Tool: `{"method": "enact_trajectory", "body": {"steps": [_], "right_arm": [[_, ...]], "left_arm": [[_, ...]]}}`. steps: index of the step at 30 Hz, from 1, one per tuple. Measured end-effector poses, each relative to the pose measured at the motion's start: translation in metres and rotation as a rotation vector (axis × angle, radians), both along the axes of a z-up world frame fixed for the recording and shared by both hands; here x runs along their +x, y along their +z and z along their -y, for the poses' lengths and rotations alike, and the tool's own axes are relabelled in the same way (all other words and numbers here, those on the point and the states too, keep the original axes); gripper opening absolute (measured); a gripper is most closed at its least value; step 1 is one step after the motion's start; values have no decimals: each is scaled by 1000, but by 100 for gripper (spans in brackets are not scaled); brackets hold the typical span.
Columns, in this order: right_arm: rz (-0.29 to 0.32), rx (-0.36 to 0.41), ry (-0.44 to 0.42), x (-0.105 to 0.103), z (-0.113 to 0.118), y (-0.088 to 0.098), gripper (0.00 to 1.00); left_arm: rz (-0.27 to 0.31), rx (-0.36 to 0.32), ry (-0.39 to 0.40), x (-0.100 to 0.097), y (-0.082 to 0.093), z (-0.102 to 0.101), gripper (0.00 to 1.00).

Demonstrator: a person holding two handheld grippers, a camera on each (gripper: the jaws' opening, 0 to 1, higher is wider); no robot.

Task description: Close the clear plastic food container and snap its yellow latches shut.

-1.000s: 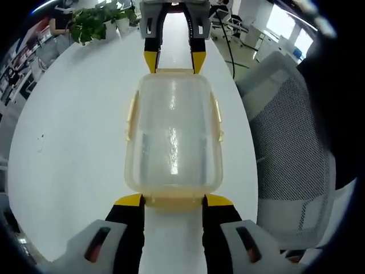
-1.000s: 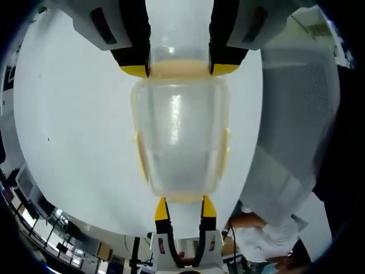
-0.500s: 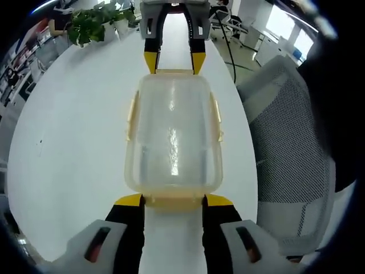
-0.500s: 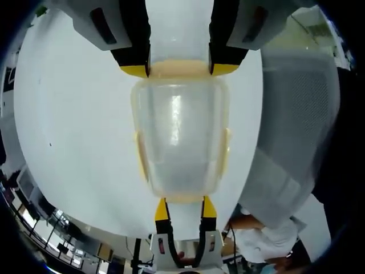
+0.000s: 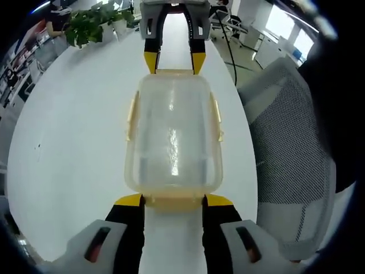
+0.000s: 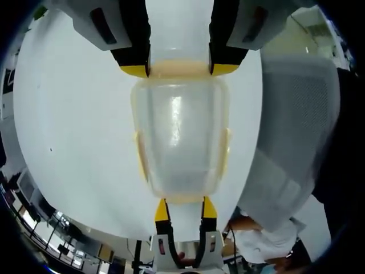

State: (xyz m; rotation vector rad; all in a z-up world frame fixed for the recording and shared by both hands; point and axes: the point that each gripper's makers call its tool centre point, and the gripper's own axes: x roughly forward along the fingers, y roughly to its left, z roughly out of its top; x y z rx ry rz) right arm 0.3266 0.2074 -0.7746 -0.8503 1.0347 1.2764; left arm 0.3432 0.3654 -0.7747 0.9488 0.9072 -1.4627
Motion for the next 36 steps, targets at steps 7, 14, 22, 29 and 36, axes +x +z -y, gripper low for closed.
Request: {"method": "enact_trajectory", "body": {"steps": [7,14,22,29,36], "right_arm": [[-4,-1,-6,-2,9,-1,38],[-3,-1,-6,-3,17,-2,38],[3,0,-5,-2,27,-2,38],[5,0,-2,-2,31,-3,38],[4,2,2,-3,34,-4,38]], "left_arm": [[0,0,-4,-1,-1,9,38],[-1,0,-2,-2,-1,16,38],[3,2,-1,-2,-3,26,38],[2,1,2,-2,-2,31,38],[1,4,3,-3,-2,34,38]]}}
